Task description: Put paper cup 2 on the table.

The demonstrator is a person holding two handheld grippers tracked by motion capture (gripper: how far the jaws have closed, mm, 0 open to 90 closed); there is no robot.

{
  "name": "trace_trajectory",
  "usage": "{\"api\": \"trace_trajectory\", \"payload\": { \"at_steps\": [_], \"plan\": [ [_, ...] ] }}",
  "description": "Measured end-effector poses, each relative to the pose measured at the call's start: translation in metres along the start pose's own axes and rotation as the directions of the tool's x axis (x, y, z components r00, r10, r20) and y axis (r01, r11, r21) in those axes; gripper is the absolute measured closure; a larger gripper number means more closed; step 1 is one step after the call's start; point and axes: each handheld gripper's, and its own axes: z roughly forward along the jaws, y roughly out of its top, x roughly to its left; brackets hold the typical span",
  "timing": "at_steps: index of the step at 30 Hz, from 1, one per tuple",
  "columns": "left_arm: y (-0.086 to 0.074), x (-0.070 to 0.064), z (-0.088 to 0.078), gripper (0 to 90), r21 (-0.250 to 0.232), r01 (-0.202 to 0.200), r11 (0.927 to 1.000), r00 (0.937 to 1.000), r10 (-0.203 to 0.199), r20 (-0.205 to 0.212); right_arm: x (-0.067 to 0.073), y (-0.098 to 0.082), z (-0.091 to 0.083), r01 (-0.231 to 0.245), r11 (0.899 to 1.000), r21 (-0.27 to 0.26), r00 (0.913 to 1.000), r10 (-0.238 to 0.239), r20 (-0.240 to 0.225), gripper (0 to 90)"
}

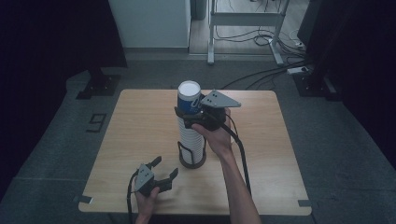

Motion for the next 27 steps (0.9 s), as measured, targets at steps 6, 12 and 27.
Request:
{"api": "trace_trajectory", "payload": {
  "at_steps": [6,12,27],
  "plan": [
    [0.0,0.0,0.0,15.5,0.0,0.0,1.0,1.0,0.0,0.0,-0.003,0.001,-0.001,-0.005,1.0,0.006,1.0,0.005,-0.004,18.2],
    [0.0,0.0,0.0,15.5,0.002,-0.001,1.0,1.0,0.001,0.002,-0.002,0.003,-0.002,0.008,1.0,-0.005,1.0,-0.008,-0.003,18.8],
    [0.0,0.0,0.0,15.5,-0.009,0.0,1.0,1.0,0.0,-0.001,-0.004,0.013,-0.003,-0.018,0.999,-0.036,0.9997,0.017,-0.018,19.8]
  ]
}}
